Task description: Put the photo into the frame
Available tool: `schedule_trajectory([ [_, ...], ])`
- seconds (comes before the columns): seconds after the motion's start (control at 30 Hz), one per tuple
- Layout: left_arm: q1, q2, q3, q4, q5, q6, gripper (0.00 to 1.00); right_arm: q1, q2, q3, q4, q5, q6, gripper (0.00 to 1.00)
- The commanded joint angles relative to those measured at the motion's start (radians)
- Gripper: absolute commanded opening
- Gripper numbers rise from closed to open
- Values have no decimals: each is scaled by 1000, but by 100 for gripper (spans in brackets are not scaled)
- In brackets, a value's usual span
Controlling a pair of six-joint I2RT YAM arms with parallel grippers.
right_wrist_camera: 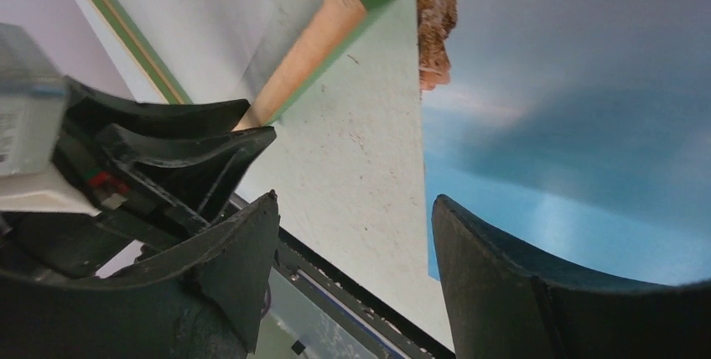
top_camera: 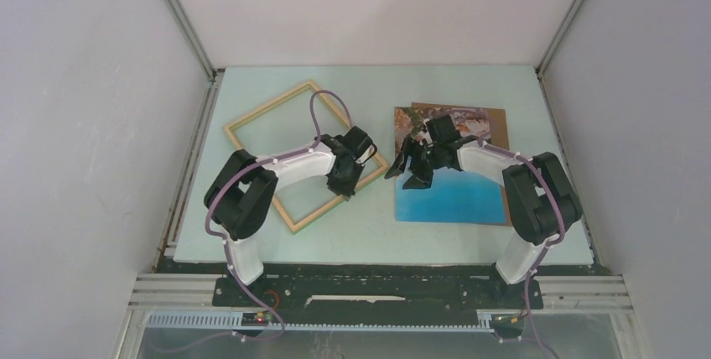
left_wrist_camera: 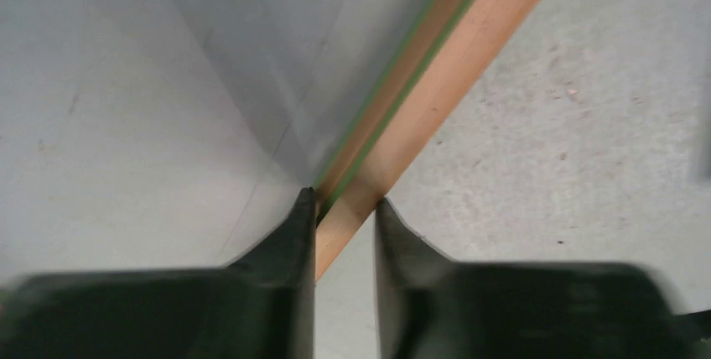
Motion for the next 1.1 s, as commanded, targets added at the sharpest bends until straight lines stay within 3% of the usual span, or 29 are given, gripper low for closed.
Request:
schedule_trajectory([
  [0.0, -3, -33, 14, 58, 56, -113, 2, -2, 11, -22, 47, -42, 47, 74],
  [0.17, -7, -132, -4, 79, 45, -128, 0, -30, -24, -83, 129, -141, 8, 75],
  [0.4, -9, -202, 6, 132, 135, -146, 0, -47, -31, -118, 256, -234, 51, 88],
  [0.83, -20, -141, 73, 195, 260, -178, 0, -36, 80, -119, 613, -220, 410, 86],
  [1.07, -48, -130, 102, 200, 275, -177, 0, 8, 160, -118, 733, -199, 457, 83],
])
